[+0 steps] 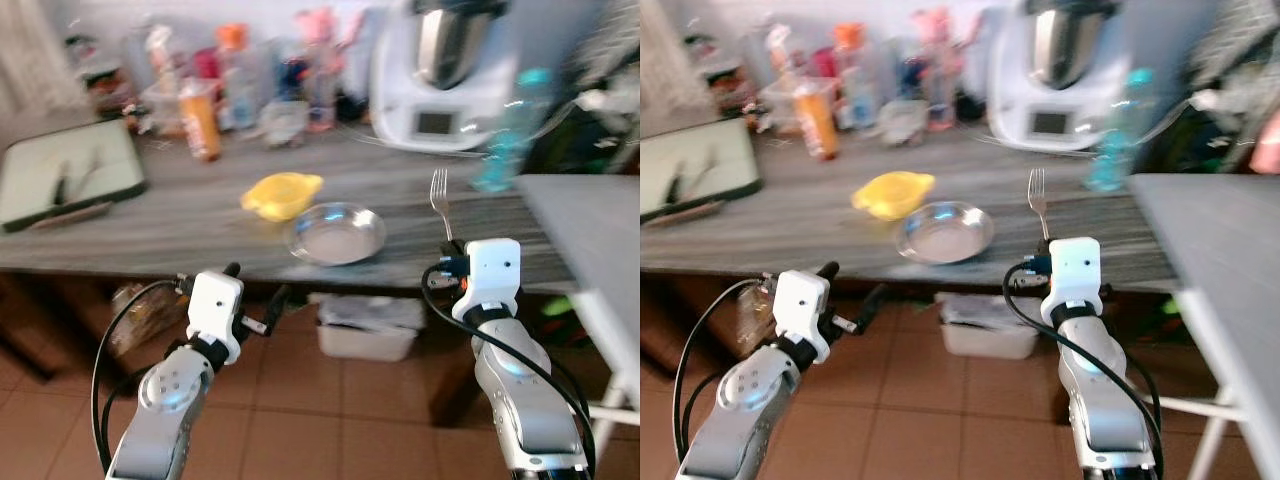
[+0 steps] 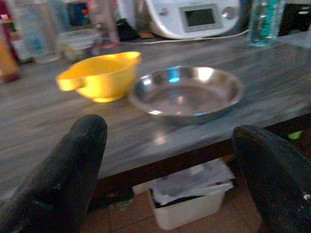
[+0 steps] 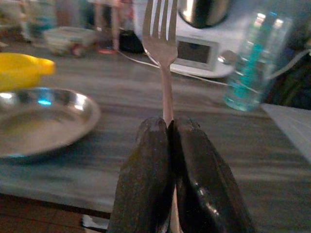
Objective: Setting the table
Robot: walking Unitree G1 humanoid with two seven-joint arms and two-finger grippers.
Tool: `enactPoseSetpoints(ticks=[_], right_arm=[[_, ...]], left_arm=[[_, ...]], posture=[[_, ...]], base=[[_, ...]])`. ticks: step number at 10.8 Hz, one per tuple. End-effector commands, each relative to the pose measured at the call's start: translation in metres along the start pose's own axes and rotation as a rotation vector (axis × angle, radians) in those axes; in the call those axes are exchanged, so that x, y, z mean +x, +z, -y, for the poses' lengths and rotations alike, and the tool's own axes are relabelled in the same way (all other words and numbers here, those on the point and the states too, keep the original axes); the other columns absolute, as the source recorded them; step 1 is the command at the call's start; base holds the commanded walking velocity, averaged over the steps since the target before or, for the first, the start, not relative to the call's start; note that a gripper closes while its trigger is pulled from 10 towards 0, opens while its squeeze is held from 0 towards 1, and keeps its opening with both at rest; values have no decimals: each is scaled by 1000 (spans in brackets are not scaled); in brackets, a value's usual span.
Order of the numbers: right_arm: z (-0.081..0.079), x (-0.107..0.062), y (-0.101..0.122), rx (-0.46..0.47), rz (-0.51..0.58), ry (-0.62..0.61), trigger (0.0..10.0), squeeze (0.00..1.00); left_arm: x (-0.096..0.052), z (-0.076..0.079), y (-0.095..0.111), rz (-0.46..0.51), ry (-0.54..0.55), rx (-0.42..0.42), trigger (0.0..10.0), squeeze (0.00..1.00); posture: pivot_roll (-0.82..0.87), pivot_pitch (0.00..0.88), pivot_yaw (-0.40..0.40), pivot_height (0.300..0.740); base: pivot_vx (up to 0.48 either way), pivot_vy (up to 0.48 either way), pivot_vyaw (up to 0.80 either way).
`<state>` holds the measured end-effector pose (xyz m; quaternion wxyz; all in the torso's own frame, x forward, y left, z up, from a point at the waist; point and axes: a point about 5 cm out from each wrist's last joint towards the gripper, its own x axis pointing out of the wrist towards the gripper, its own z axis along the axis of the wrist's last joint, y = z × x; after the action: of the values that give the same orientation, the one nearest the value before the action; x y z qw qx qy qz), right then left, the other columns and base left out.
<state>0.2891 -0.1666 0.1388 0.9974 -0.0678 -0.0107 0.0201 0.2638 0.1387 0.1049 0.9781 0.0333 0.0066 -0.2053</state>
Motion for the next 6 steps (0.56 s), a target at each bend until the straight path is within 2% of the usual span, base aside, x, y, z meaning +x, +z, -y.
enactPoseSetpoints(ticks=[1,6], right_arm=[[2,1,1,2,0,-14,10000,0],[5,1,2,-5,6,-28,10000,0]], left_arm=[[0,0,3,6,0,10,10000,0],[0,-3,6,26,-6,-5,10000,0]], posture=[[17,5,43,740],[20,0,40,740]], base=[[0,0,0],[0,0,0]])
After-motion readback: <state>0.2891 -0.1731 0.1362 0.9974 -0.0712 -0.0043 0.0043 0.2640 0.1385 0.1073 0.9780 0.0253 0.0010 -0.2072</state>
